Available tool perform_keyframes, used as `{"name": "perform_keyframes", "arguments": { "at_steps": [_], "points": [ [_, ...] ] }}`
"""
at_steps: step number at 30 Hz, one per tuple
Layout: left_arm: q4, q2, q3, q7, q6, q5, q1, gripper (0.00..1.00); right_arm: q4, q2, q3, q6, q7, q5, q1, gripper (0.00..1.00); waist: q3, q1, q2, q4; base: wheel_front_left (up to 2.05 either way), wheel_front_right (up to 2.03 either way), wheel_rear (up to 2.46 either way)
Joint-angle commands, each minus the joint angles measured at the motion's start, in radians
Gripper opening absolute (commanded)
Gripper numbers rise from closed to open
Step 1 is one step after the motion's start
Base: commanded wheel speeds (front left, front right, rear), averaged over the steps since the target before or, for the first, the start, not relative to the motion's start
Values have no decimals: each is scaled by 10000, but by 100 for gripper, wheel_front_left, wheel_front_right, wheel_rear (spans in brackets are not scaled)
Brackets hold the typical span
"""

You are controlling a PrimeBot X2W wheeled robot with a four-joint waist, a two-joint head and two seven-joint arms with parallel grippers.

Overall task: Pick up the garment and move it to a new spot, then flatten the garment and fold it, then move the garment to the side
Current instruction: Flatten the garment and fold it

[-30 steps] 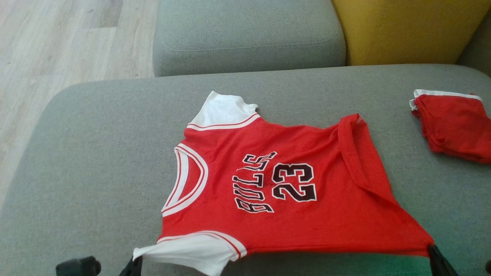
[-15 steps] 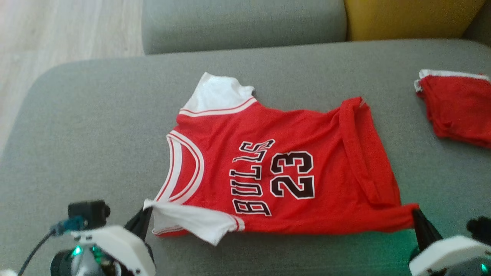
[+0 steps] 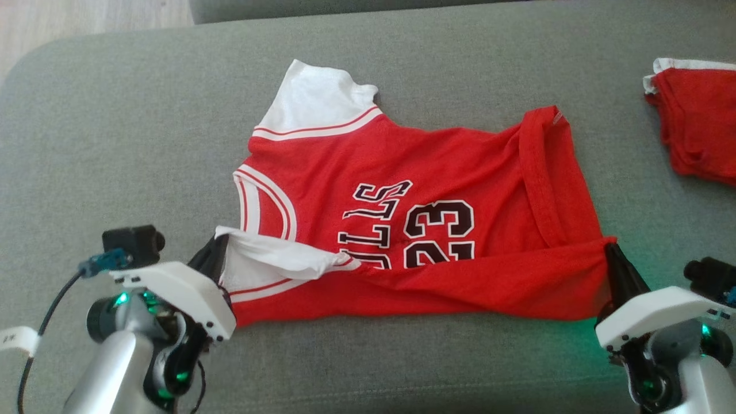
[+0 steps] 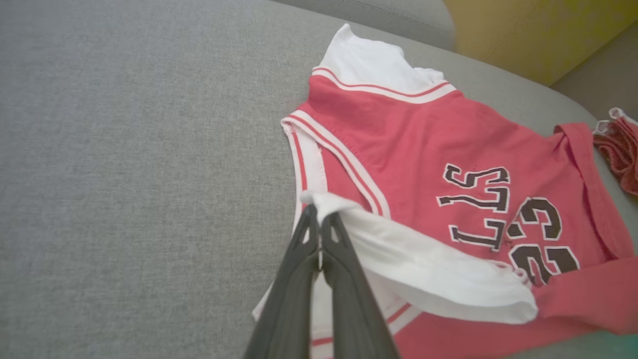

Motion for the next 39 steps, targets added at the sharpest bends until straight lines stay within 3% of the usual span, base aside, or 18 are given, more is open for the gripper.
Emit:
{"name": "perform_keyframes", "arguments": {
  "at_steps": [1,2,3,4,5,11,20,27,39],
  "points": [
    [-195,165,347,-139,-78,-52,-579,0,-252,-113,280,-7,-143,-78,-347,0,54,-2,0,-16,0,0,0],
    [-71,129,351,-286,-133,-34,-684,36,-210,-113,319,-7,-220,-49,-418,0,96,-2,0,-21,0,0,0],
    [55,89,372,-453,-162,-18,-759,94,-162,-119,356,-7,-294,-35,-470,20,124,-2,0,-29,0,0,0],
    [173,12,429,-643,-161,-45,-797,100,-127,-135,407,-7,-371,-47,-492,48,144,-2,0,-32,0,0,0],
    [268,-77,480,-828,-184,-100,-799,100,-157,-155,488,-7,-503,-60,-502,100,158,-2,0,-38,0,0,0],
    [311,-328,660,-2334,-189,105,-377,100,-706,-353,969,-7,-1601,-427,-208,100,59,-2,0,-65,0,0,0],
    [-564,-421,642,-4403,784,1474,975,100,-1816,-595,1534,-7,-3429,-2176,621,100,-522,-2,0,-117,0,0,0],
    [-1069,-381,472,-4680,1301,2237,2311,100,-2274,-669,1729,-7,-3615,-2813,1515,100,-1070,-2,0,-129,0,0,0],
    [-1010,-341,272,-4587,1337,2255,2713,100,-2385,-530,1794,-7,-3462,-2683,1891,100,-1309,-2,0,-121,0,0,0]
  ]
}}
